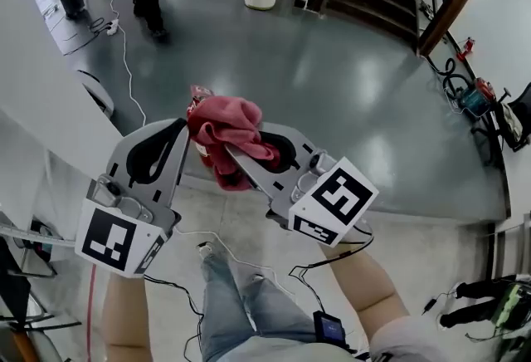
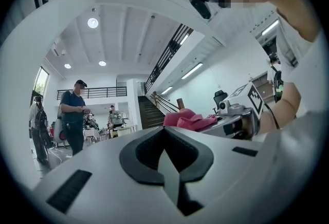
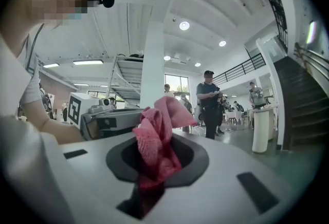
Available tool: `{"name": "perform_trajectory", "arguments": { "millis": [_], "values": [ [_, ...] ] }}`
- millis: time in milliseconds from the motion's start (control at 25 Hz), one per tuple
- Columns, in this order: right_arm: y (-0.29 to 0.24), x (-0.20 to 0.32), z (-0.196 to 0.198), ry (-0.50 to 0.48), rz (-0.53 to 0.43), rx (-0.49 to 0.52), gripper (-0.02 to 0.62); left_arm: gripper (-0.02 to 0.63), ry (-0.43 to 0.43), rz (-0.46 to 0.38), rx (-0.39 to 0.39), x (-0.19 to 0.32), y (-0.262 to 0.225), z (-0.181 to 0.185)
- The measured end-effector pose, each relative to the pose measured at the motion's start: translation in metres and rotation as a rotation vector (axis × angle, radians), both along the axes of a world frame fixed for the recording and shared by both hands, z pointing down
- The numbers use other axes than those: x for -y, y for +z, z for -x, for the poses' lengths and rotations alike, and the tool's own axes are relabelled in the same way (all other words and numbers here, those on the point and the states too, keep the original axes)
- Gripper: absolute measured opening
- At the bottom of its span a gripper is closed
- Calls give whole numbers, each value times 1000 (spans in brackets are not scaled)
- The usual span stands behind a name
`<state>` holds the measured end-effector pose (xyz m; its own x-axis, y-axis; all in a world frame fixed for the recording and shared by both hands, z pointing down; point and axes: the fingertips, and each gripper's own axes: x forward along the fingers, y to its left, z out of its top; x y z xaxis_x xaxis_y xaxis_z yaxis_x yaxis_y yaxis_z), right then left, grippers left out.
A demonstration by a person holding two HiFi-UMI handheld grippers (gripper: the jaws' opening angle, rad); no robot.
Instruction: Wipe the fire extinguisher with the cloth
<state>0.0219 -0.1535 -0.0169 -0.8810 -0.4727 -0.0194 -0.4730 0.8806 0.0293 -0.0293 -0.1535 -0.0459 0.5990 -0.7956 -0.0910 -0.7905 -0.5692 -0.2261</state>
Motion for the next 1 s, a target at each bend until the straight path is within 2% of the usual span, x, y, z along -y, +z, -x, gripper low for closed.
{"name": "perform_trajectory", "arguments": {
  "millis": [160, 480, 720, 1000],
  "values": [
    [-25, -38, -17, -12, -10, 9, 63, 9, -12, -2, 3, -41, -17, -13],
    [-37, -87, -15, 0, 18, 63, 63, 9, 4, 10, -37, -86, -25, -9],
    [-50, -116, 6, 23, -35, 46, 65, 9, 17, -16, -33, -117, -37, 7],
    [-51, -131, 33, 48, -42, 40, 67, 9, 34, -13, -30, -133, -39, 31]
  ]
}}
